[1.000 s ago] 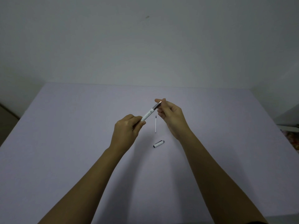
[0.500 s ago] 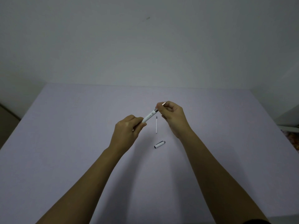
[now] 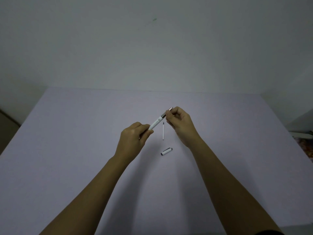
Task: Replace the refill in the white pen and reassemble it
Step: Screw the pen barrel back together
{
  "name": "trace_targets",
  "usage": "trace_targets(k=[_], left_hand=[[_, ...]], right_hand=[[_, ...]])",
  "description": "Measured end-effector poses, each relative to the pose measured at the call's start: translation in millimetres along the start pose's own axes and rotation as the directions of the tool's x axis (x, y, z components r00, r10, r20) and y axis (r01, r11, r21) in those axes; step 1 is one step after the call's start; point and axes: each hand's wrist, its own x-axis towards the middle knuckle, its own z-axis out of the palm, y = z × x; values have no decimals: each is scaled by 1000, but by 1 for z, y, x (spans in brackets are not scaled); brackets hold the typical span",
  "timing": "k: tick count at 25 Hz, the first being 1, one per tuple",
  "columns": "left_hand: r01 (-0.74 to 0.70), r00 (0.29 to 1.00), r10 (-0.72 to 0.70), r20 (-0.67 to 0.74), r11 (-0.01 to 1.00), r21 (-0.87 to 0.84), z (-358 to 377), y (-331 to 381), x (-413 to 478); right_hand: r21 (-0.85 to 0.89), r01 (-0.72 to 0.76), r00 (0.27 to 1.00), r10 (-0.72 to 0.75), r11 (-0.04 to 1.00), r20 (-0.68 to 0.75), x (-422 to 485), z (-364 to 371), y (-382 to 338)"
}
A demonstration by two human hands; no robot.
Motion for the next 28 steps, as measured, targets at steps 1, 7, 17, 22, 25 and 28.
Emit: trace_targets(k=[1,7,17,22,25,28], left_hand=[[-4,1000,4,4,1000,-1,0,0,0],[-12,1000,12,12,1000,13,-2,1,-1],[-27,1000,27,1,1000,15,-4,7,-2],[-35,999,35,3,999,10,-5,8,-3],[-42,999,42,1,999,10,-5,9,-3],[-39,999,39,-14,999,14,-6,10,-2]], right_hand=[[1,9,1000,-9,1000,-6,0,0,1],[-1,10,998,-10,1000,-61,1,-1,0],[-5,53,996,-53,999,-65,-6,-3,0],[-44,63,998,-63,997,-11,-8,-2,-4],[-43,61,996,-64,997,-69,-7,-1,-5],[117,42,999,-46,992,24,-9,-3,-1]])
